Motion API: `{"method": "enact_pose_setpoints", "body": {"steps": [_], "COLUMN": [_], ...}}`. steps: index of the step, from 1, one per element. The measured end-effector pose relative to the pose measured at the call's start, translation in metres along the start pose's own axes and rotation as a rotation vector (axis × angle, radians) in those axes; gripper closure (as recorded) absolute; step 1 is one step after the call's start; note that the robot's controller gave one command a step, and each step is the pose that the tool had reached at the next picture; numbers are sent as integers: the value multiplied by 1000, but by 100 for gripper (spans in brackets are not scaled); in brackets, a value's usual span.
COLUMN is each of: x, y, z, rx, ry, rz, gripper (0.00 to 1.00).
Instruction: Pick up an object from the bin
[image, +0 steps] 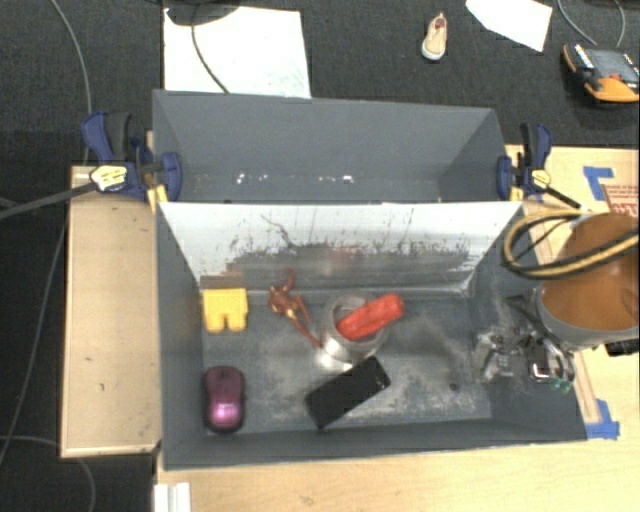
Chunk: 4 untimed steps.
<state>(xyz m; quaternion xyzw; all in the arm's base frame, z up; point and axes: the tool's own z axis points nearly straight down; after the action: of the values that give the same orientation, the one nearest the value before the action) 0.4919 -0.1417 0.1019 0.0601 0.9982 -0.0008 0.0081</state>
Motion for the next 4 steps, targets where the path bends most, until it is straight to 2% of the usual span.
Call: {"method": "enact_pose_setpoints", "body": {"steps": [1,2,3,4], "x": [-10,-16,14,-11], "y": [-7,3,5,-1], "z": [-26,-10,-23,-16], "rx": [1,-1,1,0], "ry": [-5,-1,-5,-8], "rz": [-40,-47,-128,64], "gripper": [100,100,100,100]}}
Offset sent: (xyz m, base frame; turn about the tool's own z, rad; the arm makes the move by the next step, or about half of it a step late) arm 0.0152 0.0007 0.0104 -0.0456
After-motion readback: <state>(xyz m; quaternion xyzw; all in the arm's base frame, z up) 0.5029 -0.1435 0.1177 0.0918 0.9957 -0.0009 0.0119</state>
